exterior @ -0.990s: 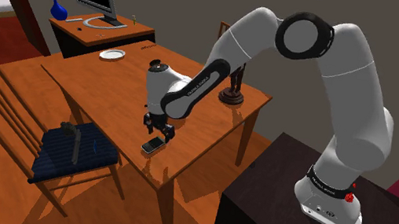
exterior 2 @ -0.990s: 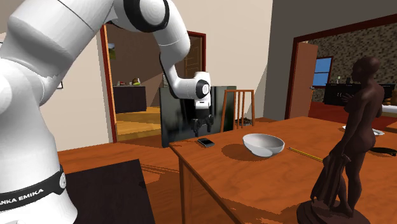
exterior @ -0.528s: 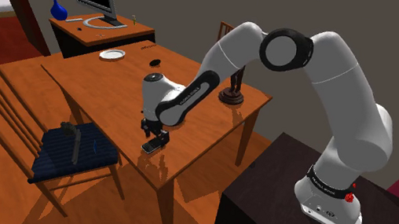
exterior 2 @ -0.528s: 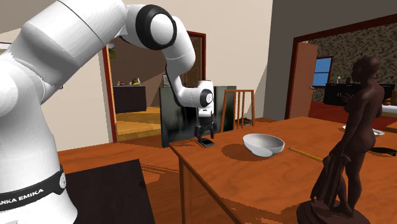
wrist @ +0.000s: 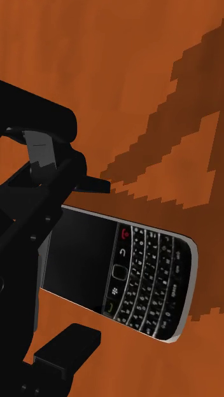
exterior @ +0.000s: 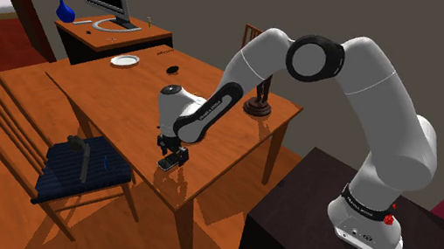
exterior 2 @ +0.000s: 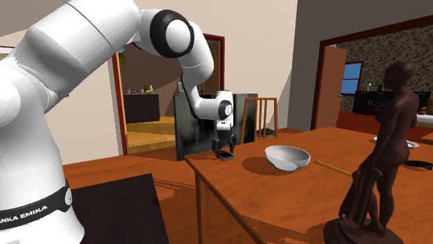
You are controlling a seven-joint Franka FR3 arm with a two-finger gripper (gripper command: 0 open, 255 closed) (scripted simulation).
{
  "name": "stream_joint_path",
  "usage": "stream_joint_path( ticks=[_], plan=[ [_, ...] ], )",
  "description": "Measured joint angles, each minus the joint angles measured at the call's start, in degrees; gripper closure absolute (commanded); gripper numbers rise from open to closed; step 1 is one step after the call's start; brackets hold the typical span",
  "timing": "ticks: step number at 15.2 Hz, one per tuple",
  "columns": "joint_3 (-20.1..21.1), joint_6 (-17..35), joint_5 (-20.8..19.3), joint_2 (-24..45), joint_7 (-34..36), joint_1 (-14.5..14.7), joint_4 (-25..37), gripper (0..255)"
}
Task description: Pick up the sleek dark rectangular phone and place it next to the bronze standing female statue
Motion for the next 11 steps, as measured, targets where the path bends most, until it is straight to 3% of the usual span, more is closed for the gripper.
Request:
stream_joint_path(
  ticks=[1,2,11],
  plan=[
    [0.0,0.0,0.0,0.0,0.0,0.0,0.0,0],
    [0.0,0.0,0.0,0.0,0.0,0.0,0.0,255],
    [0.0,0.0,0.0,-0.1,0.0,0.0,-0.1,255]
  ],
)
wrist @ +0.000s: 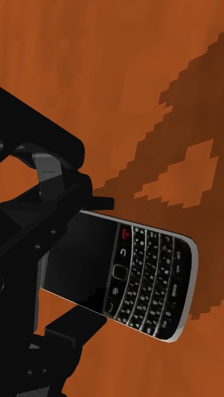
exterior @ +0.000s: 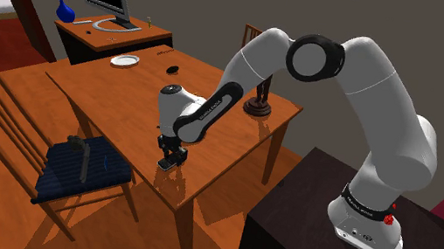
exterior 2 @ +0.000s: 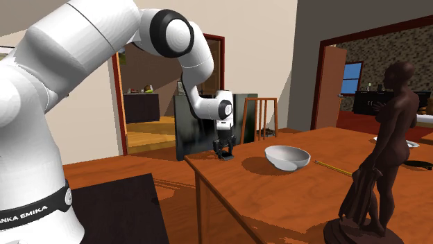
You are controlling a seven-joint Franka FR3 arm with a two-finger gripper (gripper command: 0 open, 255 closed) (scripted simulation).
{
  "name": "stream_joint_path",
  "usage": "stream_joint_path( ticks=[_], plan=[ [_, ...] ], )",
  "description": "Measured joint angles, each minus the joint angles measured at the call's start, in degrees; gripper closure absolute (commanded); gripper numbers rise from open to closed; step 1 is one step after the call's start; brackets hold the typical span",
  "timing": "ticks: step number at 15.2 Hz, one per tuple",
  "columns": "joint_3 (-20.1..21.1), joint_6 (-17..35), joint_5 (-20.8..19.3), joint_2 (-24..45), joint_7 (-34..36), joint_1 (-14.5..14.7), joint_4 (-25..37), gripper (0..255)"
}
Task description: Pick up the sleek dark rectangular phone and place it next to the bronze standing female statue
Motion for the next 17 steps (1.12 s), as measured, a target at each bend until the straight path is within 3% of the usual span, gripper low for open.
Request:
stream_joint_path(
  ticks=[17],
  plan=[
    [3.1,-6.5,3.0,-8.1,-1.6,-2.2,-1.7,255]
  ],
)
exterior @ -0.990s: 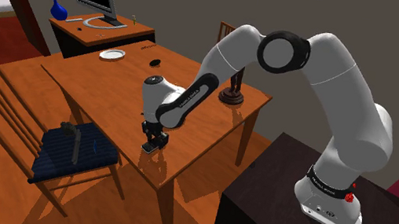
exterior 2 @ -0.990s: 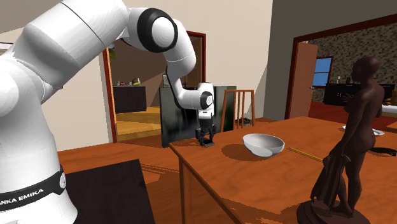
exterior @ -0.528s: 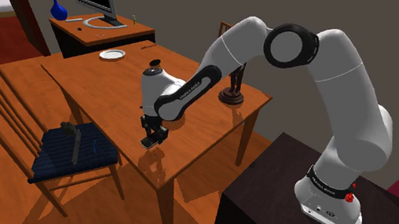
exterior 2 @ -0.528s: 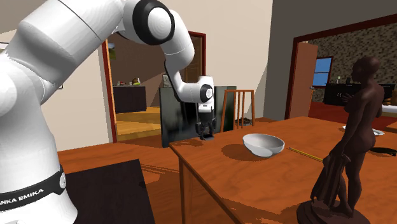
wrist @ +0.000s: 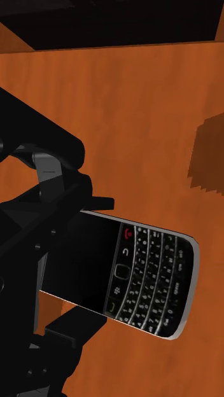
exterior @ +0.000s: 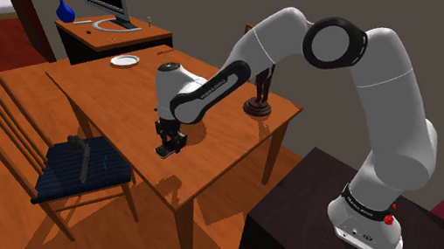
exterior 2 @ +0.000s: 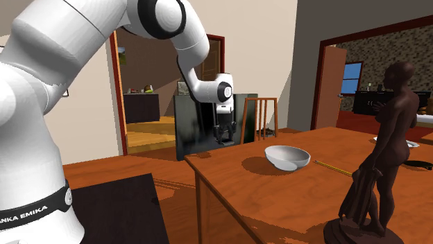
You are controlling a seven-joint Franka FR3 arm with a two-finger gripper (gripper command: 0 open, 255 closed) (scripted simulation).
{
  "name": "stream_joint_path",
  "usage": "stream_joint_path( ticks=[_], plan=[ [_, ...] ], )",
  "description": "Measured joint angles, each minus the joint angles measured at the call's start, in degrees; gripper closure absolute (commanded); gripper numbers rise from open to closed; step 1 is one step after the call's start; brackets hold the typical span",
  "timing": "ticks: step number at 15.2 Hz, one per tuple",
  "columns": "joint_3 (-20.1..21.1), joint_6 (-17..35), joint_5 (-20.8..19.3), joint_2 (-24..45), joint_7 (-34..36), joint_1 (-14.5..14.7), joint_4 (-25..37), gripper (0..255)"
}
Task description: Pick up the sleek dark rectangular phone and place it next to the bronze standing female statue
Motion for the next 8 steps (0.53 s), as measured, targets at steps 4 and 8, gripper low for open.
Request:
stream_joint_path(
  ticks=[4,8],
  plan=[
    [0.8,-2.1,0.9,-2.0,-0.6,-0.6,0.2,255],
    [1.5,-4.0,1.8,-3.9,-1.2,-1.1,0.2,255]
  ],
)
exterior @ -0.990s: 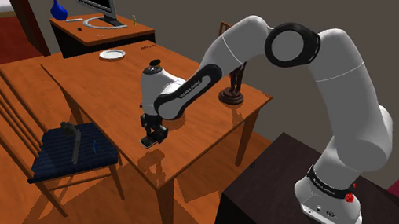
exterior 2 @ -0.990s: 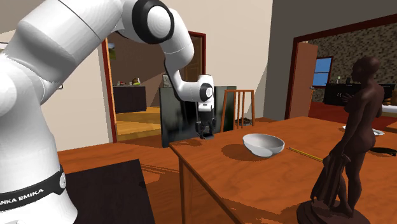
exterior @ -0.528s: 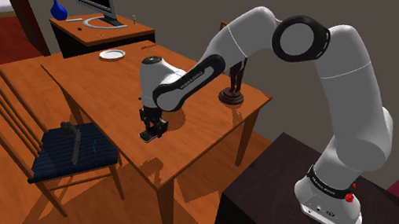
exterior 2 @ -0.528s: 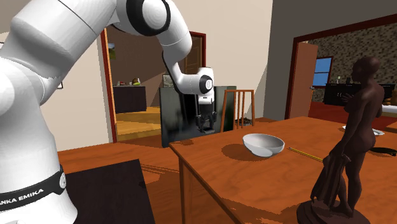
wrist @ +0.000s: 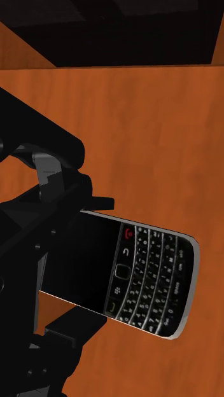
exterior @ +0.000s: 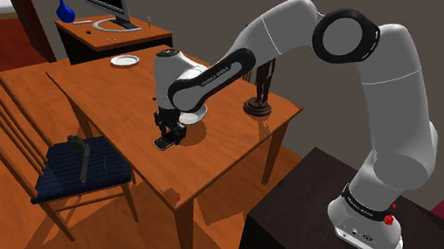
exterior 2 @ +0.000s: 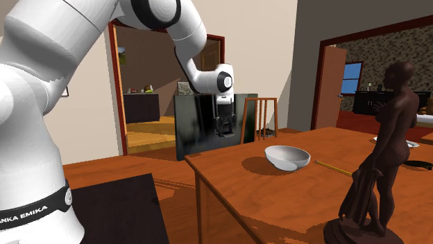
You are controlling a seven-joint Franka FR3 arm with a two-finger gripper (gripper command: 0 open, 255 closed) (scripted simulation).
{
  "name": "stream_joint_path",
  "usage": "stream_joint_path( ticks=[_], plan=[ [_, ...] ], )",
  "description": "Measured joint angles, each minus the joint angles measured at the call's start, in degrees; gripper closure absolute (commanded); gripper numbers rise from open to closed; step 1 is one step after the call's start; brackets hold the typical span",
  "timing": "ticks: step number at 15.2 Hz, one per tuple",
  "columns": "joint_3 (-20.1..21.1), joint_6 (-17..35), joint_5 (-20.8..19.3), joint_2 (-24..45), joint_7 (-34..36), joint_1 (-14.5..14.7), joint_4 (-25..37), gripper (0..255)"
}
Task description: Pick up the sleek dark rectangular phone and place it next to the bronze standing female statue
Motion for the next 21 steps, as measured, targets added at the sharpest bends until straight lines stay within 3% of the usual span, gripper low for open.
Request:
stream_joint_path(
  ticks=[21],
  plan=[
    [2.9,-12.2,4.3,-8.0,-2.5,-1.6,4.8,255]
  ],
)
